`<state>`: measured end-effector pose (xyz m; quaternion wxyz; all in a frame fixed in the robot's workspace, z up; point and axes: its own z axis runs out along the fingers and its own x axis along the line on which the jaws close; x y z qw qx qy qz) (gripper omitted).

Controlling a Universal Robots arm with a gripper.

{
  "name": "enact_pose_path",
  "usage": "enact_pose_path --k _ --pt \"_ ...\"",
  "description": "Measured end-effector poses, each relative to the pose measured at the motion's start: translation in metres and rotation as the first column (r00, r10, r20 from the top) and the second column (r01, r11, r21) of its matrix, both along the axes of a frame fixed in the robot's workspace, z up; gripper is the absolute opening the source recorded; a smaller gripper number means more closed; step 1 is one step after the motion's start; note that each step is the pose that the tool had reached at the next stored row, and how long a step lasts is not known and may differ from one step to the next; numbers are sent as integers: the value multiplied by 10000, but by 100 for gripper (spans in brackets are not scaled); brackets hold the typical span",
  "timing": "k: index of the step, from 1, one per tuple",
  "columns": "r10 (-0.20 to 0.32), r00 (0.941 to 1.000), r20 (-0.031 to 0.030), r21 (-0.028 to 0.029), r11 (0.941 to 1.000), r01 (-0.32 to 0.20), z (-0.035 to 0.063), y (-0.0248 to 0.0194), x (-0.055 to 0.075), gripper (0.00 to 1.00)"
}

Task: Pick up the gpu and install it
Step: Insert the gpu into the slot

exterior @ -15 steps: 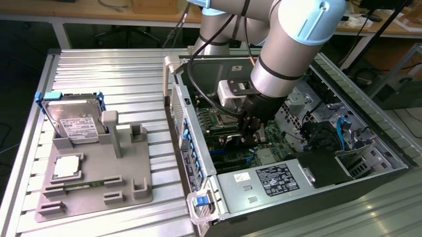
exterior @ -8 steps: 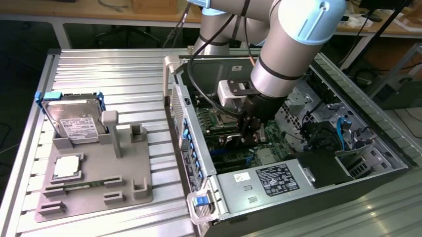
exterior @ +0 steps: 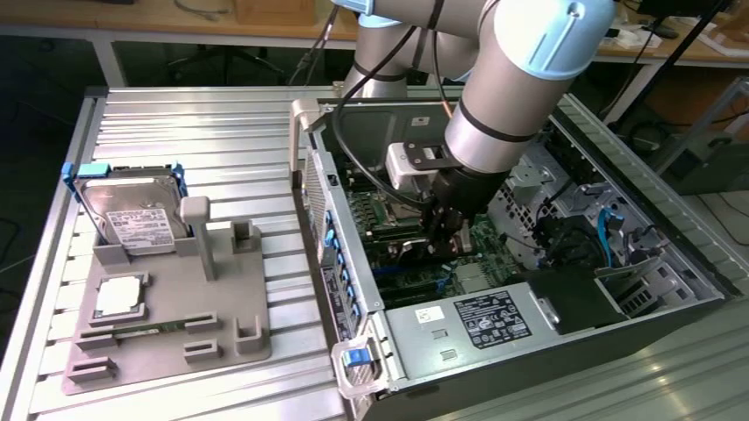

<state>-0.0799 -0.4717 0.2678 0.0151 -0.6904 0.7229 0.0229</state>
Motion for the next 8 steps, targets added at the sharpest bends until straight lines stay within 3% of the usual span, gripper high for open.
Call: enact_pose_path --k 8 --pt "1 10000 -9 0 10000 -1 0 5 -38 27"
